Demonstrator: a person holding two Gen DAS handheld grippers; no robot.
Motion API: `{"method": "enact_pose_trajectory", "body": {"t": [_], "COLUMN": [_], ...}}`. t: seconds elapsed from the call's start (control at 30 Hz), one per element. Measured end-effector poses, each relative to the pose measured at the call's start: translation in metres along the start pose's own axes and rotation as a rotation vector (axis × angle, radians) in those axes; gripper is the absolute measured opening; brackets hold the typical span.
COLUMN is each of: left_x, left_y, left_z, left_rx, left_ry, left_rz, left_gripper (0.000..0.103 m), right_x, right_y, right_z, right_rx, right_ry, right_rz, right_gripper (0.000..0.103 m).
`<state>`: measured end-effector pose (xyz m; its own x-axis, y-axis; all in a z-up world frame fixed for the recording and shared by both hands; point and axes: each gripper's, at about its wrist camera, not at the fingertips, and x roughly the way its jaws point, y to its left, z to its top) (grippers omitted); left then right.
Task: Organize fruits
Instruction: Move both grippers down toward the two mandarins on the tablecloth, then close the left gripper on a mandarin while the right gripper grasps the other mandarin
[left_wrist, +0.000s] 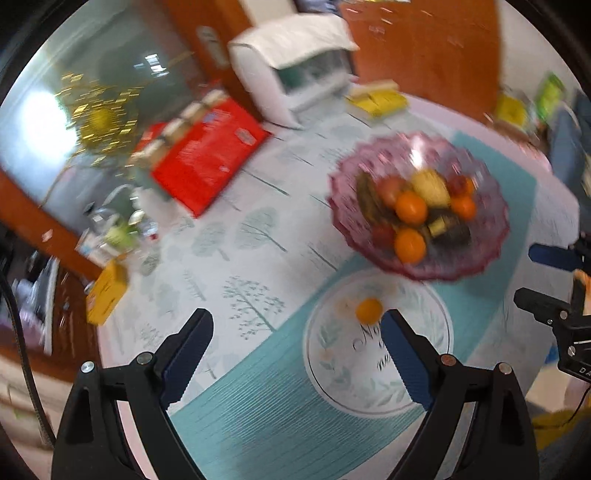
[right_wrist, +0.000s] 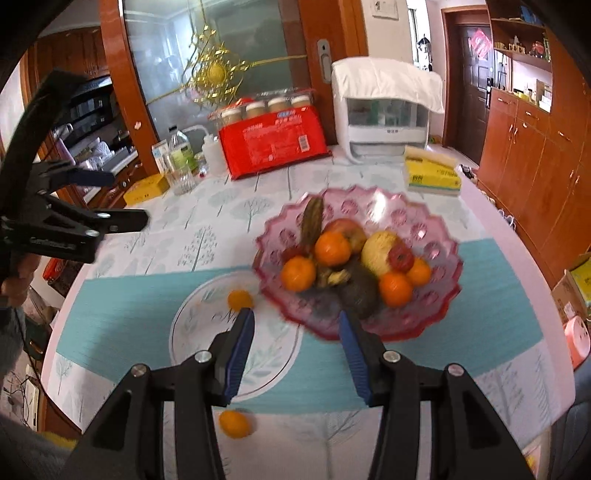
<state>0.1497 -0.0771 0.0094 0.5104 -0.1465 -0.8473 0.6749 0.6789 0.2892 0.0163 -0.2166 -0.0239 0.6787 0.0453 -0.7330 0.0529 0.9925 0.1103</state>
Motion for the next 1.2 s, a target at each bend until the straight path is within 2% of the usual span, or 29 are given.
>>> {"method": "enact_pose_trajectory", "body": {"t": [0.17,0.3,0.5,0.67,0.9,1.03,1.07,1.17,1.2], "left_x": [0.045,0.074,0.114,0.145,0.173,0.174,0.174,0.175,0.175], "left_y": [-0.012,-0.019,-0.030,-0.036,-0.038,-0.037,-0.038,-0.041,-0.043], "left_z": [-0.015,-0.021,-0.022,-0.019,-0.014,-0.013,-0.013,-0.014,-0.015], "left_rx": [0.121,0.177,0.212,0.194,0.144,0.117,0.116,0.117,0.119], "left_ry": [0.041,0.057,0.064,0.063,0.067,0.050,0.047,0.050,0.053], "left_rz": [-0.085,-0.149,-0.243,-0.275,-0.302,-0.331,-0.336,-0.357,-0.362], "left_gripper": [0.091,0.091,0.091,0.089,0.077,0.072,0.071,0.062,0.054], "right_x": [0.016,0.032,0.047,0.065,0.084,0.090,0.091,0.090,0.090], "right_y": [0.031,0.049,0.064,0.075,0.083,0.084,0.084,0.084,0.085], "right_z": [-0.029,-0.053,-0.078,-0.094,-0.105,-0.109,-0.110,-0.111,-0.111], "right_rx": [0.021,0.059,0.075,0.069,0.051,0.043,0.040,0.052,0.052], "right_ry": [0.067,0.137,0.206,0.245,0.279,0.281,0.276,0.268,0.268], "right_rz": [-0.016,-0.039,-0.079,-0.106,-0.149,-0.177,-0.178,-0.181,-0.182], "right_gripper": [0.048,0.048,0.048,0.048,0.047,0.036,0.036,0.035,0.035]}}
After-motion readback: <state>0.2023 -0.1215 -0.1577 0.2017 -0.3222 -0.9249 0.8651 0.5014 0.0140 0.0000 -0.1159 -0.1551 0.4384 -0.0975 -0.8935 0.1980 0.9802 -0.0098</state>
